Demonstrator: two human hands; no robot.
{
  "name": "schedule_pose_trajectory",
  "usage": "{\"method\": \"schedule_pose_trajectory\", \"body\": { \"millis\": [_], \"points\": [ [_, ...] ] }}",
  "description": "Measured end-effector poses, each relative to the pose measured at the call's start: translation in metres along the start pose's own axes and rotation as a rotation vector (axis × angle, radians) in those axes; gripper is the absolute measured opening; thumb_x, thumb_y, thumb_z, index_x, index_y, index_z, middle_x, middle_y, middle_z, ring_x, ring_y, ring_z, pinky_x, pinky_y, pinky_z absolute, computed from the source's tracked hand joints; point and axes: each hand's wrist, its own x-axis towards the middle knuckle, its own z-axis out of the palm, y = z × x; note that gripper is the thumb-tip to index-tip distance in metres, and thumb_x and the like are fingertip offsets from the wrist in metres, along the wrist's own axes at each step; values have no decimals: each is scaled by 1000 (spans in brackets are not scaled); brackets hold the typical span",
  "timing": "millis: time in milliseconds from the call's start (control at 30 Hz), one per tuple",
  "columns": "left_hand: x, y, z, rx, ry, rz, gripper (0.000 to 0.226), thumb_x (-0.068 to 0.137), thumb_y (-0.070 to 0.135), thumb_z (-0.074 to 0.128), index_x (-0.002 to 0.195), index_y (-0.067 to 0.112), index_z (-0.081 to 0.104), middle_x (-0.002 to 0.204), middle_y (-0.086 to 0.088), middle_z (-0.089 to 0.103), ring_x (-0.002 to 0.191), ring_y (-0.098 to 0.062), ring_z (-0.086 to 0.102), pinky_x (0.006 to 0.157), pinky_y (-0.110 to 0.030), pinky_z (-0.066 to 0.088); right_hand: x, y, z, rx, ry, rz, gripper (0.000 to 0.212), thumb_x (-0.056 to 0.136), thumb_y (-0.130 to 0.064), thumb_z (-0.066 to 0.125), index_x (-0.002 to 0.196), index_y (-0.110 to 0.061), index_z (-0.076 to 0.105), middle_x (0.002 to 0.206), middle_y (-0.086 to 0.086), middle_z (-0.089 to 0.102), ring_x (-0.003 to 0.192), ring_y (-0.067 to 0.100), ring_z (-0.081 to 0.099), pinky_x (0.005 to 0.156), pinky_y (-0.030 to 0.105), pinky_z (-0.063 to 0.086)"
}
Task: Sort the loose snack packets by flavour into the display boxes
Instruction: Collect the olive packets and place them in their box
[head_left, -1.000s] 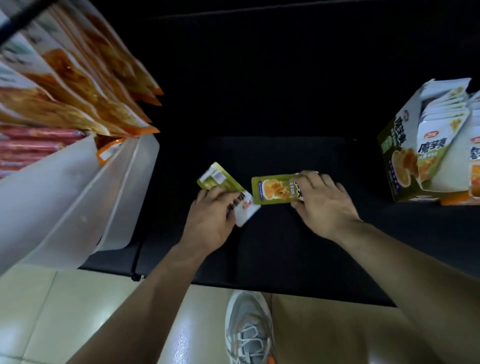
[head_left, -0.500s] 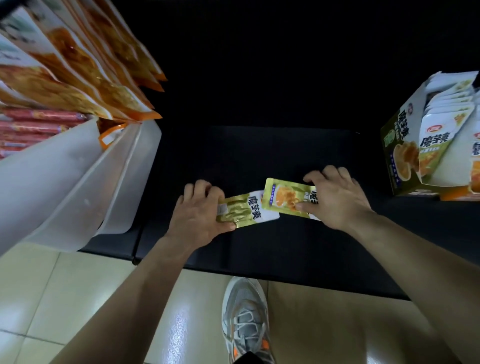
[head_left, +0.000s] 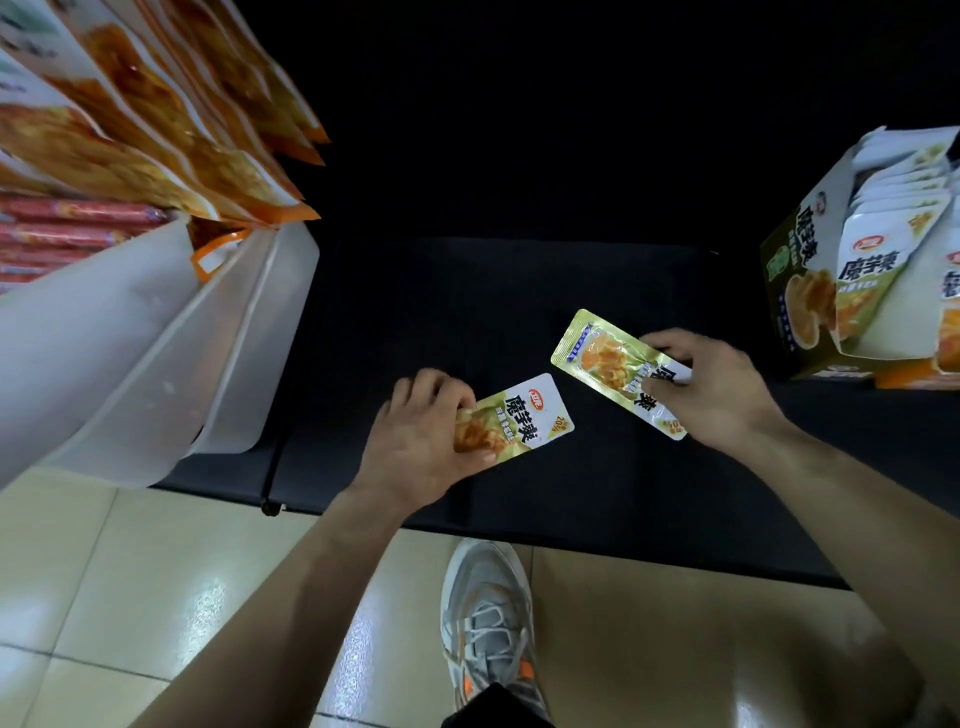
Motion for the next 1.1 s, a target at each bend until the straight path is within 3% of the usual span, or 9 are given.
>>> {"method": "schedule_pose_trajectory", "body": {
  "millis": [100,233,333,467,600,700,867,1000,1100],
  "points": [
    [5,10,-2,-99,-69,-76,71,77,46,79,136,32,40,120,6,55,112,-18,51,93,-35,44,0,-2,-5,102,7,17,27,82,-21,81,101,-30,64,95,-20,64,88,-2,62,62,16,43],
    [10,9,-11,-189,-124,-70,26,84,41,71,99,29,54,97,7,65,86,-13,62,72,-35,51,0,-10,-11,180,38,-23,20,84,-18,80,91,-30,66,92,-12,70,75,0,64,56,20,46],
    [8,3,-29,-399,-67,-129,16,88,31,70,93,27,56,91,9,65,87,-15,66,76,-36,55,-2,-22,-24,182,54,-69,18,88,-14,75,90,-31,69,92,-7,70,79,12,67,62,30,53],
    [0,21,-73,-776,-71,-118,36,78,35,75,111,29,62,104,6,73,100,-14,69,93,-38,55,-18,-48,-56,124,-108,-135,18,88,-15,75,98,-29,70,95,-11,67,83,1,64,64,11,45],
    [-17,76,-121,-913,-191,1,44,85,35,72,126,25,61,114,5,74,110,-15,68,103,-40,49,-47,-101,-104,133,-268,-191,20,81,-13,82,95,-15,69,87,2,75,81,14,72,70,23,56],
    [-37,127,-157,-1009,-311,114,22,101,17,57,122,19,64,111,0,75,104,-21,71,91,-41,56,-75,-140,-142,118,-182,-260,24,75,-15,87,88,-13,67,85,1,76,79,14,73,74,33,59],
    [-69,195,-196,-969,-362,300,30,97,22,62,127,21,61,117,0,73,109,-18,70,93,-35,57,-119,-158,-196,-72,112,-313,47,58,-40,95,83,-24,58,77,-7,64,64,4,55,51,16,41],
    [-78,240,-190,-857,-391,319,26,97,20,65,122,22,64,113,1,75,105,-16,71,94,-37,56,-147,-135,-221,-157,223,-236,63,63,-56,87,96,-21,46,82,-4,57,69,10,53,57,30,46],
    [-68,262,-171,-823,-433,279,14,98,19,63,109,24,68,105,3,77,100,-15,73,91,-33,57,-144,-99,-232,-149,170,-117,73,83,-72,60,128,-20,35,89,-3,61,81,13,61,69,36,50]
  ]
}}
